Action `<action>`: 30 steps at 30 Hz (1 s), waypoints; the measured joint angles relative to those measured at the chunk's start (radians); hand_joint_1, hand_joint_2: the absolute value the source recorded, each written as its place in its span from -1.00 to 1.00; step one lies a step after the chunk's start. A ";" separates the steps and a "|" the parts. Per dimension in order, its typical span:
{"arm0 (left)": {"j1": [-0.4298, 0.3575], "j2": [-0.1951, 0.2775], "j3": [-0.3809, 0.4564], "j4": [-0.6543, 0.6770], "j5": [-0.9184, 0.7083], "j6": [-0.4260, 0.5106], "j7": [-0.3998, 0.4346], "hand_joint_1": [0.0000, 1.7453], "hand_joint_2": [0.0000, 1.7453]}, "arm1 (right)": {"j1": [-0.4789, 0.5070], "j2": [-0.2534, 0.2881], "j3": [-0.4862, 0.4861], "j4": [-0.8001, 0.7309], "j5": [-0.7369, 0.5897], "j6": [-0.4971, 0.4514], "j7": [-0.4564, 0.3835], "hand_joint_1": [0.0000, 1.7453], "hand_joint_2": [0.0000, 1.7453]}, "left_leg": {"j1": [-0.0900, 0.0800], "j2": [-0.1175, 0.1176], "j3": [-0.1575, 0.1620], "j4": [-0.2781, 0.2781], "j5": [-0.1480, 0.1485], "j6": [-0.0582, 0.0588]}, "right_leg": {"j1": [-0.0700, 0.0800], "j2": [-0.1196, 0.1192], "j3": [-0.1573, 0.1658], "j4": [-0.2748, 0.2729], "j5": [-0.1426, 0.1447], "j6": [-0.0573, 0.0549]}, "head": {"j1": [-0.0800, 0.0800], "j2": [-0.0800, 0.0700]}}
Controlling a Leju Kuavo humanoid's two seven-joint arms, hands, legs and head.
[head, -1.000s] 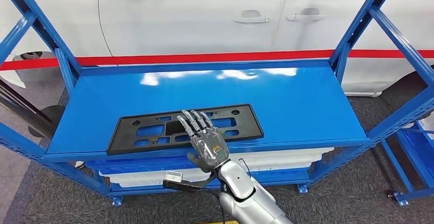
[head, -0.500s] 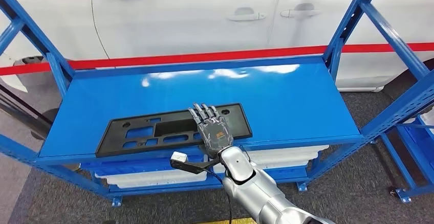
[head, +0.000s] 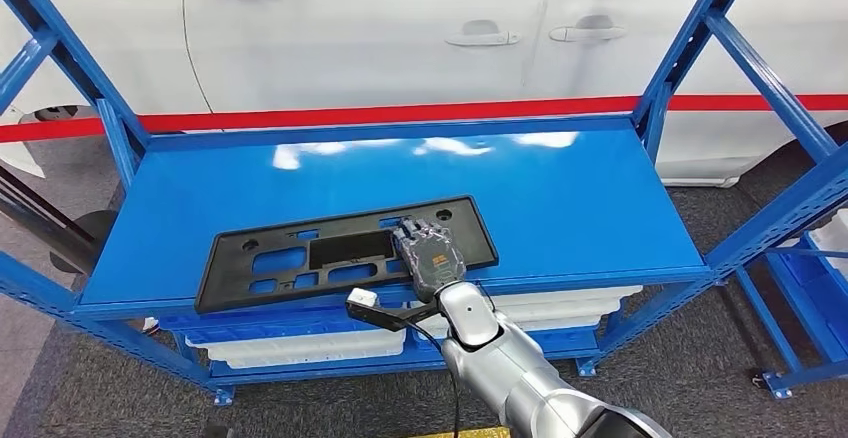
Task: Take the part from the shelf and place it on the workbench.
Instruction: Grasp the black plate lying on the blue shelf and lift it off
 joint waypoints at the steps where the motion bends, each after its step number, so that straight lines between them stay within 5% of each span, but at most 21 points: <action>1: 0.000 -0.001 0.000 0.000 0.000 0.001 0.000 -1.00 -1.00 | 0.001 0.000 -0.005 0.003 -0.002 -0.008 -0.005 1.00 1.00 | 0.001 0.002 -0.001 -0.002 0.002 0.003 | -0.003 0.000 -0.023 0.051 -0.032 0.005 | 0.000 0.000; 3: 0.001 -0.001 0.000 0.000 0.000 0.002 0.002 -1.00 -1.00 | 0.004 -0.002 -0.014 0.008 -0.005 -0.020 -0.013 1.00 1.00 | 0.001 0.005 -0.004 -0.002 0.003 0.005 | -0.010 -0.001 -0.085 0.177 -0.093 0.014 | 0.000 0.000; 5: 0.002 -0.002 0.000 0.000 -0.001 0.003 0.003 -1.00 -1.00 | 0.008 -0.004 -0.021 0.011 -0.008 -0.029 -0.020 1.00 1.00 | 0.001 0.005 -0.005 -0.001 0.003 0.005 | -0.016 -0.002 -0.105 0.218 -0.091 0.018 | 0.000 0.000; 8: 0.002 -0.008 0.000 0.000 -0.003 0.003 0.003 -1.00 -1.00 | 0.012 -0.005 -0.031 0.009 -0.021 -0.044 -0.035 1.00 1.00 | 0.002 0.003 0.001 -0.001 0.002 0.000 | -0.020 -0.004 -0.014 0.041 0.003 0.013 | 0.000 0.000; 10: 0.001 -0.012 0.000 0.000 -0.004 0.004 0.003 -1.00 -1.00 | 0.017 -0.006 -0.041 0.003 -0.047 -0.056 -0.062 1.00 1.00 | 0.001 0.000 0.003 -0.001 0.002 -0.011 | -0.014 -0.005 0.029 -0.048 0.031 0.005 | 0.000 0.000; 13: 0.002 -0.015 0.000 -0.001 -0.004 0.008 0.003 -1.00 -1.00 | 0.042 -0.008 -0.063 -0.022 -0.119 -0.067 -0.121 1.00 1.00 | 0.004 -0.001 0.004 -0.005 0.003 -0.033 | -0.007 -0.005 0.034 -0.064 0.036 -0.012 | 0.000 0.000; 15: 0.004 -0.017 0.000 -0.001 -0.002 0.011 0.000 -1.00 -1.00 | 0.064 -0.008 -0.080 -0.056 -0.191 -0.059 -0.171 1.00 1.00 | 0.006 -0.001 -0.009 0.028 -0.023 -0.042 | -0.011 -0.006 0.038 -0.077 0.045 -0.027 | 0.000 0.000; 18: 0.009 -0.017 0.000 -0.001 0.000 0.012 -0.006 -1.00 -1.00 | 0.103 -0.007 -0.100 -0.132 -0.323 -0.036 -0.249 1.00 1.00 | 0.007 -0.001 -0.086 0.206 -0.120 -0.049 | -0.010 -0.007 0.037 -0.082 0.049 -0.038 | -0.001 0.000; 20: 0.015 -0.017 0.001 -0.001 0.004 0.012 -0.012 -1.00 -1.00 | 0.135 -0.007 -0.107 -0.200 -0.446 0.001 -0.305 1.00 1.00 | 0.007 -0.001 -0.115 0.278 -0.137 -0.052 | -0.007 -0.005 0.037 -0.079 0.048 -0.039 | -0.001 0.000; 21: 0.018 -0.016 0.002 -0.001 0.006 0.012 -0.015 -1.00 -1.00 | 0.151 -0.007 -0.108 -0.245 -0.530 0.032 -0.334 1.00 1.00 | 0.007 -0.001 -0.102 0.258 -0.116 -0.051 | -0.006 -0.003 0.037 -0.077 0.046 -0.038 | -0.001 0.000; 23: 0.019 -0.016 0.004 -0.003 0.011 0.012 -0.023 -1.00 -1.00 | 0.184 -0.008 -0.109 -0.347 -0.715 0.106 -0.376 1.00 1.00 | 0.007 -0.001 -0.037 0.132 -0.053 -0.047 | -0.007 0.000 0.037 -0.067 0.041 -0.034 | -0.001 0.000; 25: 0.018 -0.015 0.008 -0.005 0.015 0.013 -0.030 -1.00 -1.00 | 0.216 -0.012 -0.109 -0.450 -0.872 0.171 -0.392 1.00 1.00 | 0.003 -0.001 0.011 0.030 -0.025 -0.038 | -0.004 0.001 0.030 -0.053 0.034 -0.023 | 0.000 0.000; 30: 0.032 -0.016 0.023 -0.008 0.020 0.017 -0.044 -1.00 -1.00 | 0.314 -0.053 -0.085 -0.774 -1.139 0.261 -0.403 1.00 1.00 | 0.000 -0.006 0.008 0.004 -0.015 -0.008 | -0.006 -0.001 0.006 -0.026 0.017 0.003 | 0.000 0.000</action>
